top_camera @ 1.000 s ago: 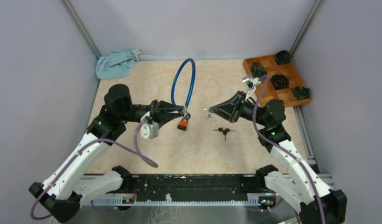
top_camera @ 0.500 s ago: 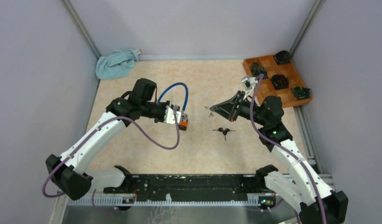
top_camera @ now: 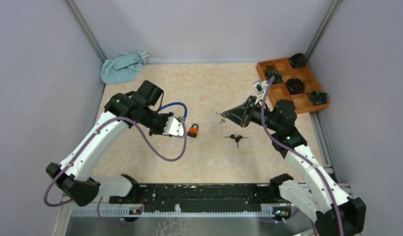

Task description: Unlock with the key

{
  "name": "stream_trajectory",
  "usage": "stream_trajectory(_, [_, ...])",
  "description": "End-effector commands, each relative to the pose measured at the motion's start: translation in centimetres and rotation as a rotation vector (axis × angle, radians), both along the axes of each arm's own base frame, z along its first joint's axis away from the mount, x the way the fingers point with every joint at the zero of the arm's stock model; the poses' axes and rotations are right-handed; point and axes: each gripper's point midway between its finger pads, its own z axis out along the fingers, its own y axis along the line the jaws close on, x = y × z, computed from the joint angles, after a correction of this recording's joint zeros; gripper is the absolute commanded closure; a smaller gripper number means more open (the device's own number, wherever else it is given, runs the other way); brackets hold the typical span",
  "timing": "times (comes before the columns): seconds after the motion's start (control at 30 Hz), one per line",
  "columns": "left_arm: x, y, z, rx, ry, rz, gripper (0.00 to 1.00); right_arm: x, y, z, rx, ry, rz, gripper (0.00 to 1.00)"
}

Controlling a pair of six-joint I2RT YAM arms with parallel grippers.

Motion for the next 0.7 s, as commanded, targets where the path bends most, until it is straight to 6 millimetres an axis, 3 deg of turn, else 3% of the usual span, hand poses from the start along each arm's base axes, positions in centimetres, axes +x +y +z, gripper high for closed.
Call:
stream_trajectory(0.0, [-2.9, 0.7, 0.6, 0.013, 0.099, -0.031, 1.00, 0.5, 0.1, 2.8, 0.026, -0.070, -0.018, 1.00])
stream_trajectory(0.03, [-2.7, 0.6, 0.4, 0.016, 0.101, -0.042, 0.98, 0.8, 0.1, 2.6, 0.026, -0.061, -0.025, 1.00])
stream_trajectory(0.1, [-1.9, -0.1, -0.2, 0.033, 0.137, -0.029, 0.76, 1.3, 0.1, 2.3, 0.024, -0.045, -0.042, 1.00])
stream_trajectory(0.13, [-1.4, -0.4, -0.7, 0.052, 0.174, -0.002, 0.70, 1.5, 0.1, 2.2, 0.023, -0.039, -0.046, 1.00])
stream_trajectory(0.23, [0.4, -0.7, -3.1, 0.153, 0.259, 0.083, 0.60, 2.0, 0.2, 1.9, 0.027, -0.021, -0.055, 1.00])
stream_trajectory(0.37, [1.7, 0.4, -6.9, 0.354, 0.256, 0.094, 0.61, 2.5, 0.5, 1.8, 0.039, 0.013, -0.056, 1.00])
stream_trajectory(0.47, [2.0, 0.0, -7.9, 0.361, 0.265, 0.041, 0.62, 2.8, 0.6, 1.4, 0.038, 0.031, -0.059, 1.00])
stream_trajectory(0.5, [2.7, -0.5, -7.9, 0.358, 0.259, 0.041, 0.61, 2.9, 0.6, 1.3, 0.038, 0.032, -0.063, 1.00])
stream_trajectory(0.57, [6.0, -1.3, -7.9, 0.345, 0.199, 0.123, 0.55, 3.1, 0.5, 1.0, 0.037, 0.035, -0.075, 1.00])
stream_trajectory(0.6, [7.3, -1.5, -7.7, 0.329, 0.184, 0.156, 0.50, 3.2, 0.4, 0.8, 0.034, 0.037, -0.081, 1.00])
stream_trajectory(0.67, [8.8, -1.1, -7.4, 0.280, 0.146, 0.150, 0.20, 3.4, 0.4, 0.5, 0.023, 0.042, -0.088, 1.00])
